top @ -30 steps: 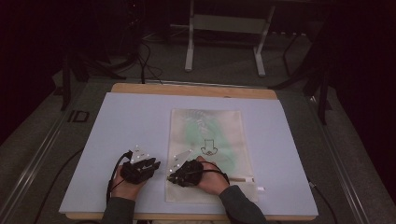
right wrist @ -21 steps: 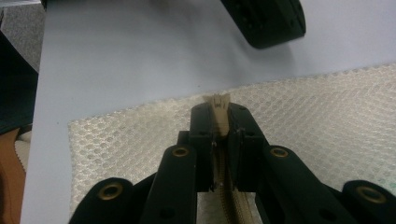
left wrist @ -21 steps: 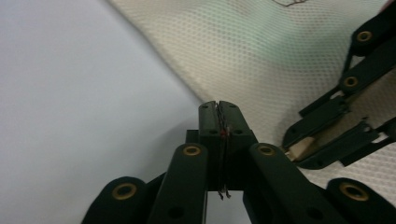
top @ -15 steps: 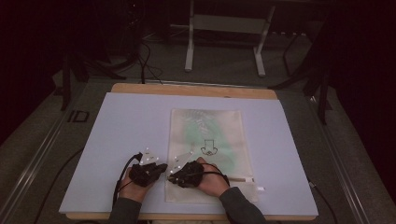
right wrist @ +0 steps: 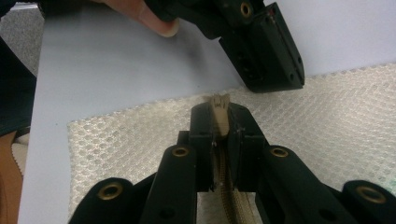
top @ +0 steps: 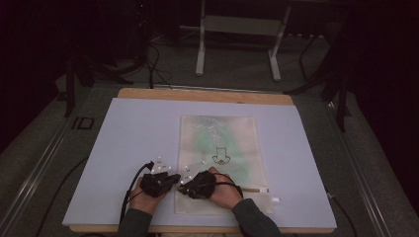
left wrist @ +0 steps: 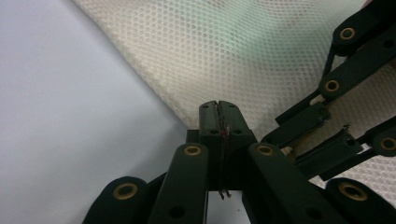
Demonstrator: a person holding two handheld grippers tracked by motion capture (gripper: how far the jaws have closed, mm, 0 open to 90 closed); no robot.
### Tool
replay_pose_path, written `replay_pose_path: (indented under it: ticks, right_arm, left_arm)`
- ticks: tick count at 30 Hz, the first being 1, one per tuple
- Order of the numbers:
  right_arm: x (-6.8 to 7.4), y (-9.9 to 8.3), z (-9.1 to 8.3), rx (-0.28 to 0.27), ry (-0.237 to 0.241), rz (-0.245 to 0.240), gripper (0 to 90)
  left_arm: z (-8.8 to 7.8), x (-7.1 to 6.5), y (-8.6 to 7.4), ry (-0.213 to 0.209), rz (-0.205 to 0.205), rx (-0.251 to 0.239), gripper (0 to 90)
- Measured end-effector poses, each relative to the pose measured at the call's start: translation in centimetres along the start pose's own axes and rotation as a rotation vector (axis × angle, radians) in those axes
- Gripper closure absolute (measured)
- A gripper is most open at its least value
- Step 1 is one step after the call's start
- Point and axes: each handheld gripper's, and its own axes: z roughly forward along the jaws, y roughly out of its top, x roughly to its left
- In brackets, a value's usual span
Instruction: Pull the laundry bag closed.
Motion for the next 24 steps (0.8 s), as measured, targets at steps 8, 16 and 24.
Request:
replay_pose_path:
  ticks: [8,16,24]
  right_arm:
    - [0.04,-0.08,0.01,-0.007,-0.002,0.000,81.9]
    - [0.02,-0.08,-0.01,-0.007,-0.001,-0.001,81.9]
    - [-0.15,-0.28,-0.15,-0.016,0.010,0.013,82.2]
  left_arm:
    - [0.37,-0.26,0.01,0.005,0.023,0.030,88.8]
    - [0.44,-0.40,0.02,0.003,0.027,0.058,89.4]
    - [0.50,-0.35,0.05,0.002,0.022,0.065,89.7]
